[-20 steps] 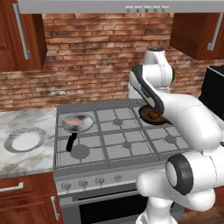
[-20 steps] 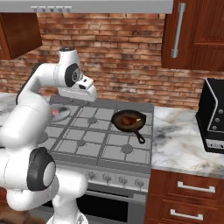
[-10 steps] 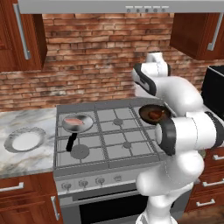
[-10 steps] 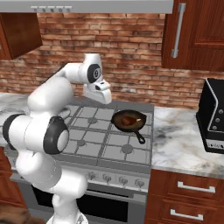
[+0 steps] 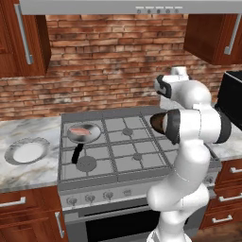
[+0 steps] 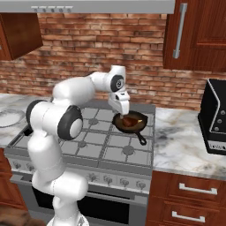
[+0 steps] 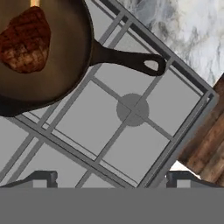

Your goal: Place one of the steaks on the plate and the other in the bowl. Then place the bowl in the fridge.

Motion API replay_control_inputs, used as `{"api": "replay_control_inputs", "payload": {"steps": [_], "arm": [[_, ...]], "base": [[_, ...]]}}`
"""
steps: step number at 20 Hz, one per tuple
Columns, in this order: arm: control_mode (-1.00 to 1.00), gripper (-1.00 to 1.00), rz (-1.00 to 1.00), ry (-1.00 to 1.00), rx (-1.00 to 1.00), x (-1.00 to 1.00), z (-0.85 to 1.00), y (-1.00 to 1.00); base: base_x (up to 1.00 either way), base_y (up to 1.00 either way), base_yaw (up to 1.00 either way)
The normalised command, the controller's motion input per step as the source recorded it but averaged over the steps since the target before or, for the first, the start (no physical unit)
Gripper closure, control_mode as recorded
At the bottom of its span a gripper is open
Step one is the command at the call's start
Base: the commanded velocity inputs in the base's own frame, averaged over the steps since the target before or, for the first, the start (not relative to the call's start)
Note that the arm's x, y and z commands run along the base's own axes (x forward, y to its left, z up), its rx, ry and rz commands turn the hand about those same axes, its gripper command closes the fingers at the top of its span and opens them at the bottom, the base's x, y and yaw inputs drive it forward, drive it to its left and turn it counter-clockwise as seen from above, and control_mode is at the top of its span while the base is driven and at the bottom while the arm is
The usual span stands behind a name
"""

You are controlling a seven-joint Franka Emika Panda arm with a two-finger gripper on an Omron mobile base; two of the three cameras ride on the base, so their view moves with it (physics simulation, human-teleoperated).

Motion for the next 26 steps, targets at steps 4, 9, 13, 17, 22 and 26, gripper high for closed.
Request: {"api": "replay_control_inputs", "payload": {"steps": [4,9,13,17,22,26], "arm": [[-1.00,-1.00,-0.10,0.01,0.00,0.44,-0.31,-0.22],[-1.00,-1.00,0.00,0.01,0.00,0.55,-0.19,0.00],[-1.00,-1.00,0.00,0.00,0.00,0.60,-0.30,-0.08],[-1.00,-1.00,0.00,0.00,0.00,0.62,-0.44,-0.14],[-1.00,-1.00,0.00,0.00,0.00,0.65,-0.45,-0.18],[-1.00,-1.00,0.00,0.00,0.00,0.53,-0.41,-0.13]], "base": [[0.00,0.00,0.00],[0.00,0.00,0.00],[0.00,0.00,0.00],[0.00,0.00,0.00],[0.00,0.00,0.00],[0.00,0.00,0.00]]}}
